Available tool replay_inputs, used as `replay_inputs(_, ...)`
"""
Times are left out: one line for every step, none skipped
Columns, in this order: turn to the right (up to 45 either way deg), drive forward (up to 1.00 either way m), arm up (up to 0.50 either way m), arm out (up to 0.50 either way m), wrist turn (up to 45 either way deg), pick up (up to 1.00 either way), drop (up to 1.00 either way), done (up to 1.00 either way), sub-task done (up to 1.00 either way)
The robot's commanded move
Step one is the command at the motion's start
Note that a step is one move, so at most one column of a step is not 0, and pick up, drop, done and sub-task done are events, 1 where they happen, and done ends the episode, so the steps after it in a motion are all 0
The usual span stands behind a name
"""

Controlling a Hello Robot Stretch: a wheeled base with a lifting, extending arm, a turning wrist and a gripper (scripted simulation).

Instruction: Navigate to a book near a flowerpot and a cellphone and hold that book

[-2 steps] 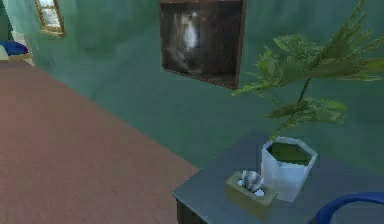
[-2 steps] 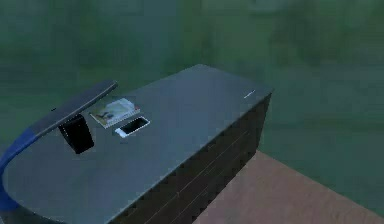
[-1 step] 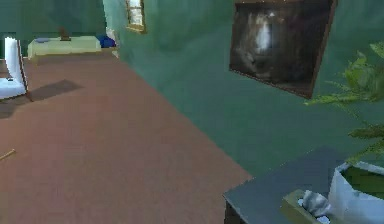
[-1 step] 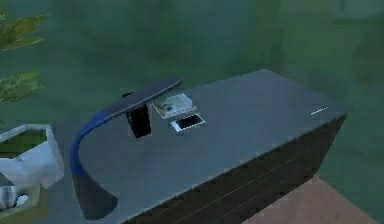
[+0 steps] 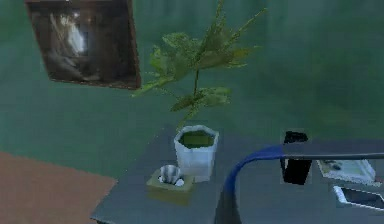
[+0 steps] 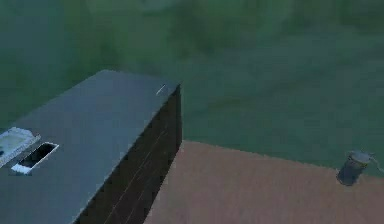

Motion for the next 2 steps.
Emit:
replay_inputs(45.0, 0.0, 0.0, 0.0, 0.0, 0.0, 0.0, 0.0, 0.0)
replay_inputs(45.0, 0.0, 0.0, 0.0, 0.0, 0.0, 0.0, 0.0, 0.0)
